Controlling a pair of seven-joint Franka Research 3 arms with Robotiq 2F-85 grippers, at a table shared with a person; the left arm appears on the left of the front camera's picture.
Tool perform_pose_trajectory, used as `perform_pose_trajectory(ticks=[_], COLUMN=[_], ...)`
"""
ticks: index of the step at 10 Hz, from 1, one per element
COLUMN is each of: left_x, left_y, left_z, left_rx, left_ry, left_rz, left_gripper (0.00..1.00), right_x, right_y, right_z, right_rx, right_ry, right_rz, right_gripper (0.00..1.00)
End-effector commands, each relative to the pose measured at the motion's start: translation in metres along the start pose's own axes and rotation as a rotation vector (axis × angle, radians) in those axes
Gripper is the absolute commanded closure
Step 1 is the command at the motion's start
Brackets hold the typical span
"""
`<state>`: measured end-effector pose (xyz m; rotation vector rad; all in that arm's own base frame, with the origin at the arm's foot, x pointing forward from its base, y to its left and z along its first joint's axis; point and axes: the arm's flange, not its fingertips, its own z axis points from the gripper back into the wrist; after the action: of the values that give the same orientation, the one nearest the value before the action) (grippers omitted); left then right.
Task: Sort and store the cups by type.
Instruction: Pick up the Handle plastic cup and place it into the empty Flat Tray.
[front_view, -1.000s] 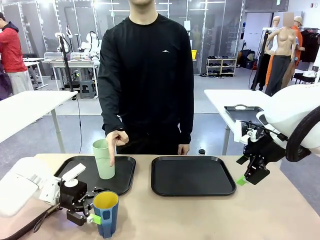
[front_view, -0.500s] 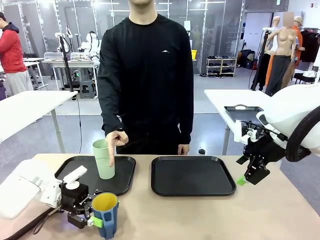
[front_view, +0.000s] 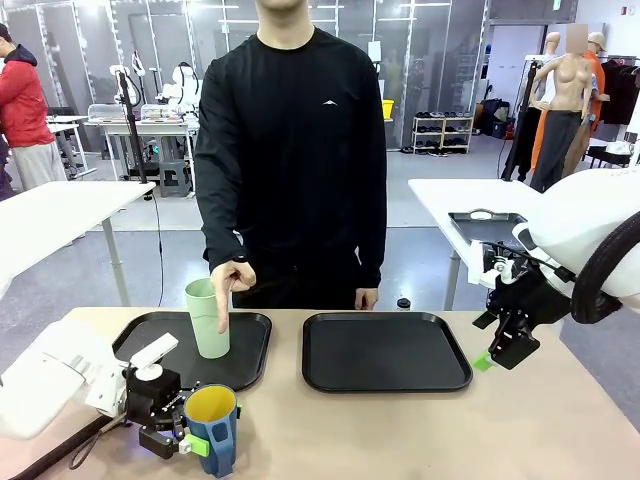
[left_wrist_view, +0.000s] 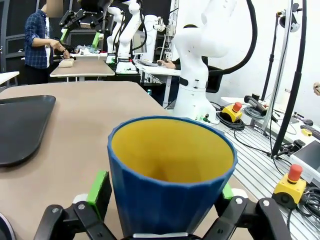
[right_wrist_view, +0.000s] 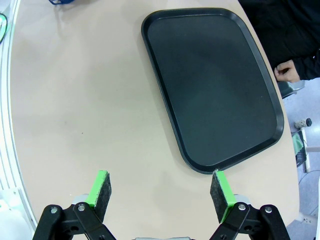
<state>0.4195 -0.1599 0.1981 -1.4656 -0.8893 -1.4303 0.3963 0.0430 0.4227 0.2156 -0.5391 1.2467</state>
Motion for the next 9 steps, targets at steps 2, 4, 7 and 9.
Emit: perform_pose_trajectory(ticks=[2,4,7,9], left_x=[-0.055,-0.053,-0.043,-0.027], left_y=[-0.025,-0.026,-0.027,-0.028], left_z=[-0.009,-0.01,-0.018,-0.032], left_rx=[0.006,0.024,0.053,0.077], left_ry=[-0.03,-0.022,-0.003,0.011], left_rz=[-0.06,-0.057,-0.086,-0.12], left_gripper=[0.26,0.45,0.75,0.8], right_x=[0.002,0.002,0.002,0.002], right_y=[0.003,0.003,0.003,0.003], right_z=[-0.002,-0.002,-0.002,-0.002], right_rx=[-0.01,-0.01,-0.01,-0.01], right_ry=[0.015,0.015,0.015,0.015], right_rz=[-0.019,-0.019,-0.019,-0.019], right_gripper=[0.0,0.0,0.0,0.0])
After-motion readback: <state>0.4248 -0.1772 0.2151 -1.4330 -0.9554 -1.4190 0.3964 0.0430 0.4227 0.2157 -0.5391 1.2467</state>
